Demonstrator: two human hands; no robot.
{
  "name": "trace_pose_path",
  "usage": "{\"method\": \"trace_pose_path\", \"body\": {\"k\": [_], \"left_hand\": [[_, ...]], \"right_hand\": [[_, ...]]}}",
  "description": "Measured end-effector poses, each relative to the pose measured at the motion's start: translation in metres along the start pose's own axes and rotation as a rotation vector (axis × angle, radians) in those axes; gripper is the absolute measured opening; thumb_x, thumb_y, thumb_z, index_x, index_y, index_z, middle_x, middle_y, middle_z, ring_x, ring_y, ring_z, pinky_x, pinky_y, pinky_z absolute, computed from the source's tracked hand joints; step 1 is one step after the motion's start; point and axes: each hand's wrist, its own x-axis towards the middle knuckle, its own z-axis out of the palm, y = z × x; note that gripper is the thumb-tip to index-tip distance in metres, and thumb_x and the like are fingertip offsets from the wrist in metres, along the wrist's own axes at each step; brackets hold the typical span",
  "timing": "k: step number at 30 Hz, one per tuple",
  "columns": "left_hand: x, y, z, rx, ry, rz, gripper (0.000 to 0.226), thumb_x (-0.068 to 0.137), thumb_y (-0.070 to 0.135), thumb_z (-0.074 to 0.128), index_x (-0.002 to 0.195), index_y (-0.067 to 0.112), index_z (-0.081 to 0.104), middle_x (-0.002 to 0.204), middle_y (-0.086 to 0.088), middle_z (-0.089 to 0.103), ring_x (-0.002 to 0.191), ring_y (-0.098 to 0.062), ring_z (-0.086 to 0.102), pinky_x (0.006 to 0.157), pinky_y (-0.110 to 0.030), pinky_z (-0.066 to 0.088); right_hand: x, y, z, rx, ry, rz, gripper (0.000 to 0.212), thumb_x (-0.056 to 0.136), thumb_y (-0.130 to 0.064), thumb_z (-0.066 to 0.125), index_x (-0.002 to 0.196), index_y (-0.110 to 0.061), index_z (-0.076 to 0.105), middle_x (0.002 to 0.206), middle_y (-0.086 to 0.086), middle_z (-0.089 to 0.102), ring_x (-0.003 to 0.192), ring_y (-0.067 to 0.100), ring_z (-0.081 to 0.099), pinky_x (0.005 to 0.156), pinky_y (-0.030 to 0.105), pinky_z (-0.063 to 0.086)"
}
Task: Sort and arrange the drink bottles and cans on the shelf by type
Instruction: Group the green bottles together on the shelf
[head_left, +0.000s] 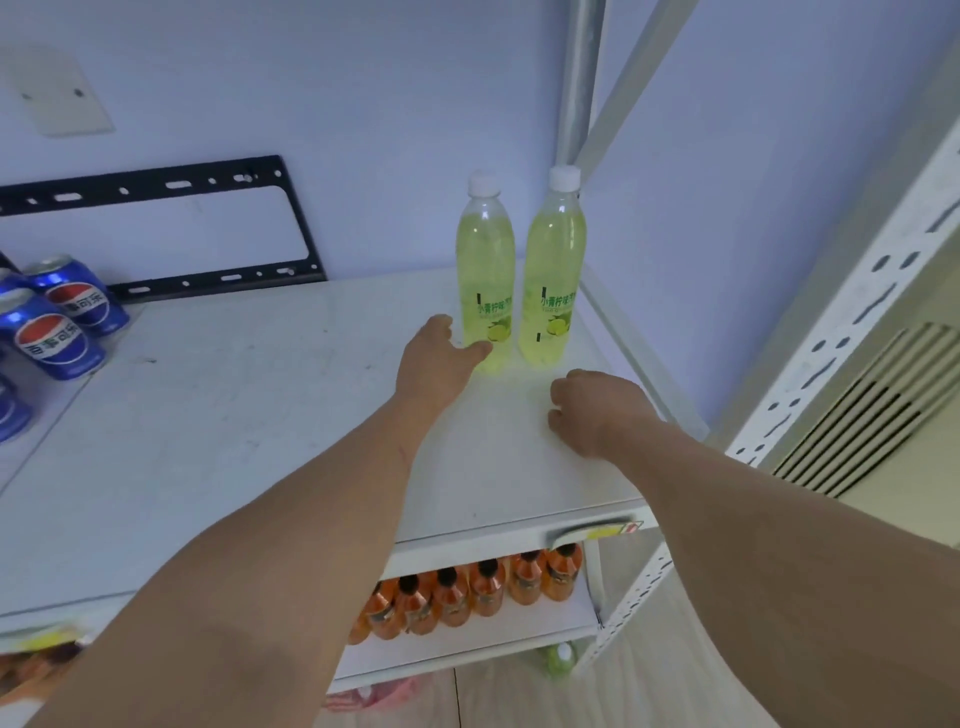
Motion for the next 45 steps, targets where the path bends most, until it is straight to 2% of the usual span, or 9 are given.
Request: {"method": "trace_pose_path", "body": {"k": [6,9,11,29,34,37,39,41,45], "left_hand": [[-0.107,-0.006,-0.049,1.092,0.079,0.463,0.033,0.102,0.031,0.037,0.112,0.014,0.062,0.107,-0.004,0.062,0.096,-0.026,0.059,0.069,-0.032,0.032],[-0.160,-0.023,-0.088,1.272,0.130,0.572,0.016,0.082,0.025,0.069,0.073,0.014,0.065,0.069,-0.002,0.058,0.060,-0.023,0.055,0.055,-0.031,0.021],[-0.189,-0.041,-0.114,1.305,0.150,0.557,0.025,0.065,0.022,0.081,0.056,0.016,0.059,0.055,0.000,0.050,0.047,-0.021,0.047,0.051,-0.028,0.018],[-0.300,-0.195,-0.361,1.297,0.438,0.287,0.021,0.067,0.021,0.081,0.060,0.015,0.062,0.057,-0.002,0.054,0.048,-0.025,0.051,0.049,-0.027,0.025],[-0.298,-0.252,-0.423,1.145,0.540,0.234,0.020,0.075,0.022,0.075,0.062,0.013,0.062,0.058,-0.002,0.054,0.051,-0.025,0.053,0.045,-0.026,0.034],[-0.290,-0.285,-0.449,1.043,0.587,0.161,0.022,0.087,0.030,0.058,0.083,0.012,0.070,0.073,-0.003,0.063,0.062,-0.026,0.060,0.046,-0.029,0.040],[-0.281,-0.302,-0.460,0.940,0.603,0.074,0.037,0.094,0.036,0.052,0.119,0.010,0.064,0.106,-0.007,0.067,0.087,-0.028,0.065,0.059,-0.036,0.050],[-0.268,-0.314,-0.470,0.821,0.587,-0.045,0.056,0.099,0.043,0.048,0.144,0.010,0.042,0.142,-0.009,0.050,0.121,-0.028,0.054,0.086,-0.041,0.051],[-0.233,-0.331,-0.493,0.424,0.763,-0.169,0.082,0.096,0.054,0.050,0.155,0.008,0.016,0.161,-0.011,0.022,0.147,-0.026,0.024,0.114,-0.044,0.033]], "right_hand": [[-0.041,-0.057,-0.025,-0.168,0.095,-0.236,0.029,0.098,-0.023,0.037,0.117,-0.016,0.057,0.116,0.005,0.056,0.106,0.025,0.056,0.076,0.034,0.037],[-0.065,-0.103,-0.031,-0.273,0.203,-0.432,0.027,0.097,-0.022,0.038,0.113,-0.017,0.059,0.112,0.005,0.058,0.101,0.024,0.056,0.074,0.034,0.036],[-0.081,-0.135,-0.034,-0.260,0.244,-0.502,0.025,0.097,-0.022,0.038,0.110,-0.017,0.059,0.109,0.005,0.058,0.099,0.024,0.056,0.072,0.033,0.034],[-0.115,-0.438,-0.073,-0.194,0.305,-0.731,0.026,0.099,-0.024,0.038,0.115,-0.017,0.057,0.114,0.005,0.059,0.105,0.025,0.055,0.073,0.033,0.034],[-0.098,-0.519,-0.080,0.102,0.226,-0.598,0.033,0.100,-0.037,0.040,0.126,-0.021,0.054,0.124,0.002,0.060,0.110,0.023,0.057,0.082,0.035,0.048],[-0.081,-0.556,-0.079,0.403,0.163,-0.520,0.040,0.099,-0.042,0.047,0.133,-0.022,0.049,0.131,0.001,0.059,0.114,0.023,0.057,0.088,0.036,0.049],[-0.067,-0.578,-0.076,0.585,0.108,-0.493,0.045,0.096,-0.043,0.054,0.134,-0.019,0.048,0.132,0.001,0.058,0.115,0.024,0.057,0.087,0.035,0.047],[-0.047,-0.599,-0.070,0.756,0.048,-0.478,0.050,0.093,-0.043,0.061,0.135,-0.021,0.046,0.133,0.001,0.056,0.118,0.023,0.055,0.089,0.035,0.046],[-0.005,-0.635,-0.054,1.111,-0.056,-0.533,0.060,0.080,-0.043,0.076,0.132,-0.036,0.047,0.123,-0.015,0.060,0.113,0.014,0.059,0.093,0.043,0.052]]}}
